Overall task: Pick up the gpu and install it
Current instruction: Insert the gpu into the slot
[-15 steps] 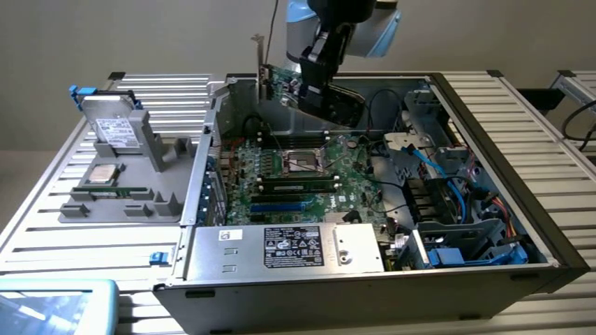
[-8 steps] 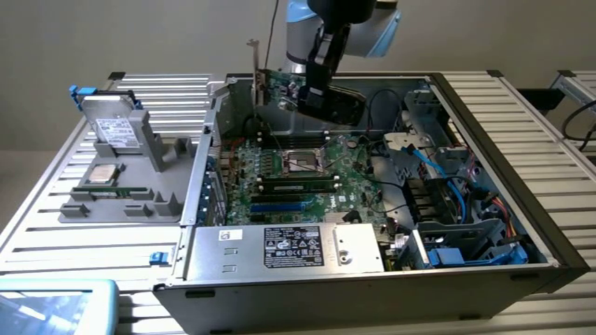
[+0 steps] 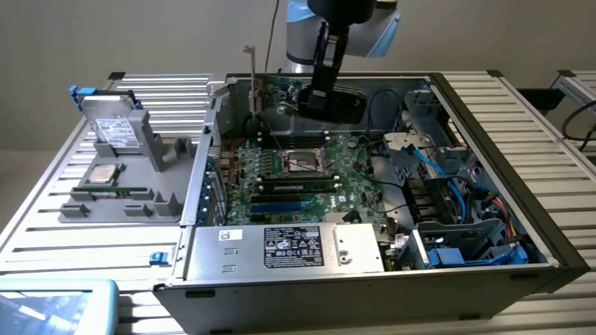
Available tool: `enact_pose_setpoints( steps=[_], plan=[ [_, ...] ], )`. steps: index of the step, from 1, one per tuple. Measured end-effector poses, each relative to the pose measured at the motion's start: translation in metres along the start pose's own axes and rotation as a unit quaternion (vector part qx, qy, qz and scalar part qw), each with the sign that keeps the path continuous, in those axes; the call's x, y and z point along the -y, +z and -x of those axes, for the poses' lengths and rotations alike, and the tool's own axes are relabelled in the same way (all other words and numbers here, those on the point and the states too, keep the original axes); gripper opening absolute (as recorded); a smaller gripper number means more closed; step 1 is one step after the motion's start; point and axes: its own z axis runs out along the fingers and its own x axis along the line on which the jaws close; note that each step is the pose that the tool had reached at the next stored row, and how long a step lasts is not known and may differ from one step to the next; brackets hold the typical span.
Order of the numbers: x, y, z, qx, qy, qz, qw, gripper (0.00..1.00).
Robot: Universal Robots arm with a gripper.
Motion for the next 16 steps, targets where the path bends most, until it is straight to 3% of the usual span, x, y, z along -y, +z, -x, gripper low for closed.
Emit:
enact_pose_setpoints(
  steps=[5,10,12,16],
  plan=[
    [0.0001,0.0004,0.0000,-0.0026,-0.045,-0.0112,0.9989,0.28],
    [0.0002,0.0015,0.0000,-0.0047,-0.086,-0.0239,0.9960,0.28],
    [0.0003,0.0021,0.0000,-0.0064,-0.098,-0.0250,0.9948,0.28],
    [0.0003,0.0021,0.0000,-0.0074,-0.101,-0.0251,0.9946,0.28]
  ],
)
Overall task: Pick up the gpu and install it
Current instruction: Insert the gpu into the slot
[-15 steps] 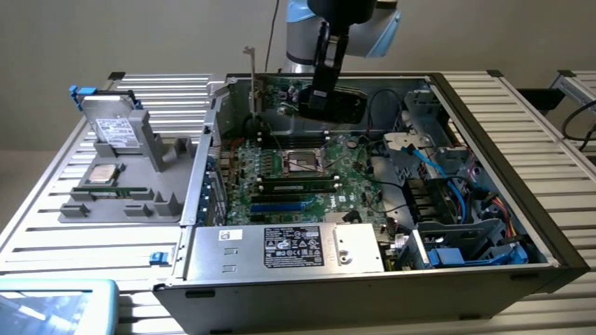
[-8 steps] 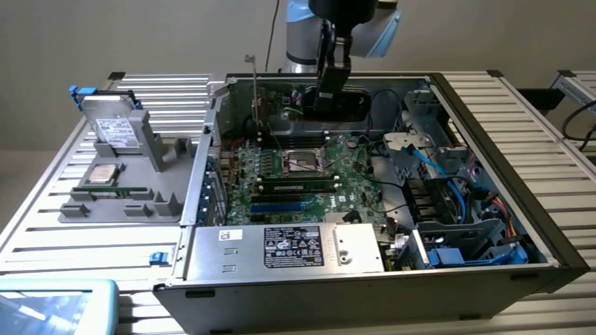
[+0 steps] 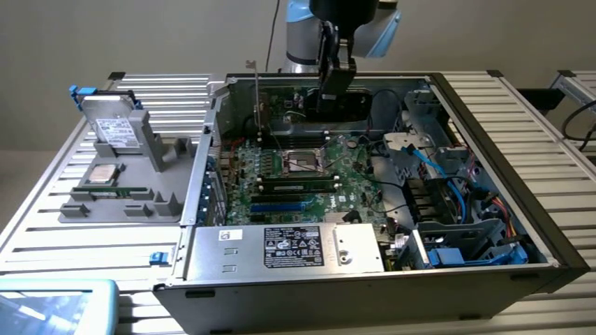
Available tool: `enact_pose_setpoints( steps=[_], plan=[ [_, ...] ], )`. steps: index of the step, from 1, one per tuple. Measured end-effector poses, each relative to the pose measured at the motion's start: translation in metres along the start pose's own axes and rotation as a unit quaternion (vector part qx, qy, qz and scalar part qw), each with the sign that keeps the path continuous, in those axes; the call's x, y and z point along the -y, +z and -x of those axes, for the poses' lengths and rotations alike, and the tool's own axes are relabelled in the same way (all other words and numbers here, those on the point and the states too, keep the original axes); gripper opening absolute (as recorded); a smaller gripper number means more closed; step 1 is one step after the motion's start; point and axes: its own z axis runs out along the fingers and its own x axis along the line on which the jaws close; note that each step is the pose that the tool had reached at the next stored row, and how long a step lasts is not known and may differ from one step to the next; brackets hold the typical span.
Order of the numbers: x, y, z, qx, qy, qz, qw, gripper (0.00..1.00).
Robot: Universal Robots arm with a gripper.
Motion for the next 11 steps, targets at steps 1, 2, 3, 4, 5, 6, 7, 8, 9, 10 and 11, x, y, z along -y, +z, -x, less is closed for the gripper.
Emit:
enact_pose_setpoints(
  steps=[1,2,3,4,5,6,7,8,9,10,11],
  plan=[
    [0.0000,0.0000,0.0000,0.0000,0.000,0.0000,1.0000,0.28],
    [0.0000,0.0002,0.0000,-0.0002,0.000,-0.0001,1.0000,0.28],
    [0.0000,0.0005,0.0000,-0.0008,0.000,-0.0001,1.0000,0.28],
    [-0.0001,0.0006,0.0000,-0.0021,0.000,-0.0001,1.0000,0.28],
    [-0.0002,0.0008,0.0001,-0.0044,0.000,-0.0002,1.0000,0.28],
    [-0.0003,0.0012,0.0001,-0.0073,0.000,-0.0005,1.0000,0.28],
    [-0.0005,0.0019,0.0002,-0.0101,0.000,-0.0008,0.9999,0.28],
    [-0.0011,0.0028,0.0003,-0.0111,0.000,-0.0013,0.9999,0.28],
    [-0.0019,0.0037,0.0003,-0.0111,0.000,-0.0018,0.9999,0.28],
    [-0.0025,0.0048,0.0003,-0.0111,0.000,-0.0021,0.9999,0.28],
    [-0.0033,0.0058,0.0003,-0.0110,0.000,-0.0023,0.9999,0.28]
  ],
)
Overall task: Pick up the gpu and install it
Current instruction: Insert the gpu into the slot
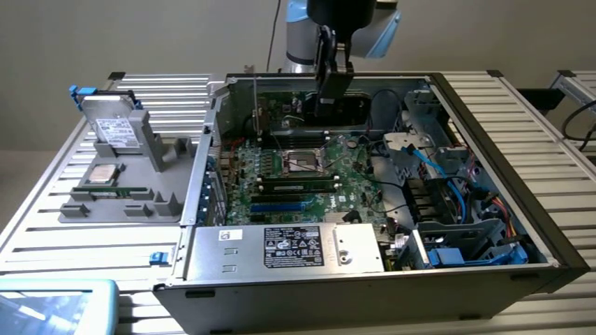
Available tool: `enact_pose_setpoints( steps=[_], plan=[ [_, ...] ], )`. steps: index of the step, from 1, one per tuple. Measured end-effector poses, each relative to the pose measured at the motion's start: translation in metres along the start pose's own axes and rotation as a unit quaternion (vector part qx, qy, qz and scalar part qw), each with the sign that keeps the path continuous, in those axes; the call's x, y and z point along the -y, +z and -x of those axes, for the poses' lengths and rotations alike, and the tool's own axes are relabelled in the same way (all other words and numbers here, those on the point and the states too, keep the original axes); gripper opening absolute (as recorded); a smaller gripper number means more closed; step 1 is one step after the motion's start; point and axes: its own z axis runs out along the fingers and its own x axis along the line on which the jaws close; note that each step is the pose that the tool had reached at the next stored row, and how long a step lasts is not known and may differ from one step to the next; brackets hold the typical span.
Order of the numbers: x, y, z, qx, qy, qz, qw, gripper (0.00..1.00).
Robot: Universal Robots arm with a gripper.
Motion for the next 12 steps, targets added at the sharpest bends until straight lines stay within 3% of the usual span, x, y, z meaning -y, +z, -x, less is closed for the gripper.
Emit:
enact_pose_setpoints(
  steps=[12],
  plan=[
    [-0.0019,0.0077,0.0002,0.0006,0.000,-0.0003,1.0000,0.28]
  ],
)
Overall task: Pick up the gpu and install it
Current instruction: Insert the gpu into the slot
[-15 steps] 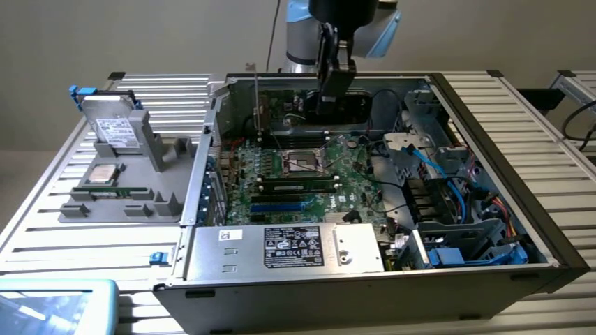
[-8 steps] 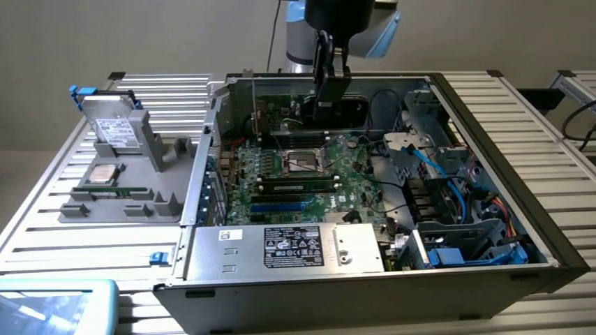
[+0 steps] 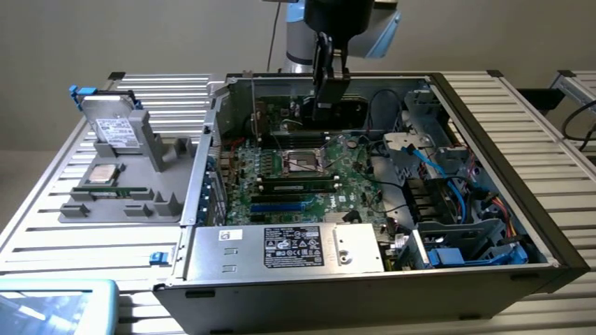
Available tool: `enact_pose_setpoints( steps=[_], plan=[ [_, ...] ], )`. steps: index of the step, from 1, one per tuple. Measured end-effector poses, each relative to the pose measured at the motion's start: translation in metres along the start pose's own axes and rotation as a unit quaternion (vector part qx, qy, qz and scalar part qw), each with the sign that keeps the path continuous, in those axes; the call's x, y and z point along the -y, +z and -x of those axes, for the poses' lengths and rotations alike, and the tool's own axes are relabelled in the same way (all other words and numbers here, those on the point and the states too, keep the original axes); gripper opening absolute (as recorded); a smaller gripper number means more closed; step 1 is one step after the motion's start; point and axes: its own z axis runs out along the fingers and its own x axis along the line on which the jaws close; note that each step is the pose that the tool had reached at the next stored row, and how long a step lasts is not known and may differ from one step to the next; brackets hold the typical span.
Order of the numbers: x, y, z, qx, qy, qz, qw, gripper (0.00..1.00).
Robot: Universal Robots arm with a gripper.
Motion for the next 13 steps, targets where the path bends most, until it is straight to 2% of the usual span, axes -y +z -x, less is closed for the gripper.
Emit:
enact_pose_setpoints(
  steps=[9,13],
  plan=[
    [0.0005,0.0154,0.000,-0.0003,0.000,0.0000,1.0000,0.28],
    [-0.0087,0.0219,-0.001,0.0002,0.000,-0.0013,1.0000,0.28]
  ],
)
